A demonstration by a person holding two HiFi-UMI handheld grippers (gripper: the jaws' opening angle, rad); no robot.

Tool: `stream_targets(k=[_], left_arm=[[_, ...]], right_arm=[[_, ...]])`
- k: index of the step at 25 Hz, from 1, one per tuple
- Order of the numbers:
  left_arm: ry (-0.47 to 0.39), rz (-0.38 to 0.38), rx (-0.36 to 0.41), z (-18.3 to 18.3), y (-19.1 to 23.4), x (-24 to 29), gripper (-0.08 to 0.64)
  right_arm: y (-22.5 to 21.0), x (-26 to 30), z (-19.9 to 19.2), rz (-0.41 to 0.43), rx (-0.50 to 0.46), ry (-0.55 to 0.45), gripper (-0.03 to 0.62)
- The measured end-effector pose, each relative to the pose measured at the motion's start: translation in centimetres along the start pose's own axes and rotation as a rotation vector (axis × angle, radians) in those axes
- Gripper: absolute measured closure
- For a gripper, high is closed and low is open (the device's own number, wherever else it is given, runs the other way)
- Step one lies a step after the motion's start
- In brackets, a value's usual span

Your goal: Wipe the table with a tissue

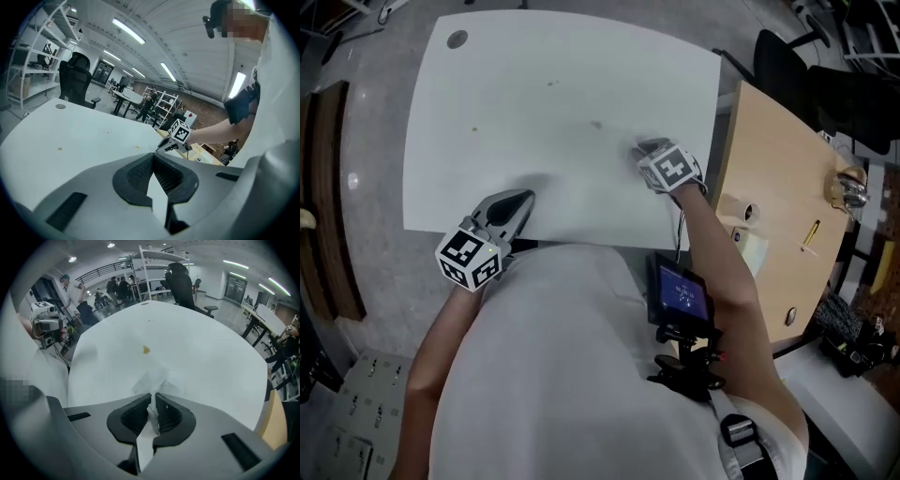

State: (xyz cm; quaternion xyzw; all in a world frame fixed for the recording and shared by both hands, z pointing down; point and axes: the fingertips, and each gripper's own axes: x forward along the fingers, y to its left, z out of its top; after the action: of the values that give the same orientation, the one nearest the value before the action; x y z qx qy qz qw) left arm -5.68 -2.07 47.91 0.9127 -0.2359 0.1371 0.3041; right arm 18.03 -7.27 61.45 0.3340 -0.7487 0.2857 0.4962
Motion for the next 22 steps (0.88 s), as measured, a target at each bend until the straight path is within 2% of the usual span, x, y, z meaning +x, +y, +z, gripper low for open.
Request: stream_targets(k=[3,7,12,16,22], left_arm=[[-0.005,0.004,-0.002,0.0,0.4,-0.4,0.554],[-0.016,0.006,-0.011,-0.2,0.2,-0.3,0.554],[-0.015,0.004,-0.020,-0.8,0.2,-0.7,0.554],[-0.021,0.017,-0.029,-0.6,1.4,-1.5,0.554],[-0.030,0.025,-0.049,-0.7,2.2,-2.2,0.554]], right_arm=[[-0.2,-0.3,1.0,-0.047,-0.008,-0.044,0.560],[0.1,-0.5,1.7,-0.013,0.019,-0.086,0.560],[0.3,0.9,0.4,-0.027,-0.063,-0.047,0.560],[-0.1,1.7,2.1,-0.042,-0.069,-0.054,0.560],[0.6,2.3,4.1,-0.039,-0.138,-0.014,0.560]])
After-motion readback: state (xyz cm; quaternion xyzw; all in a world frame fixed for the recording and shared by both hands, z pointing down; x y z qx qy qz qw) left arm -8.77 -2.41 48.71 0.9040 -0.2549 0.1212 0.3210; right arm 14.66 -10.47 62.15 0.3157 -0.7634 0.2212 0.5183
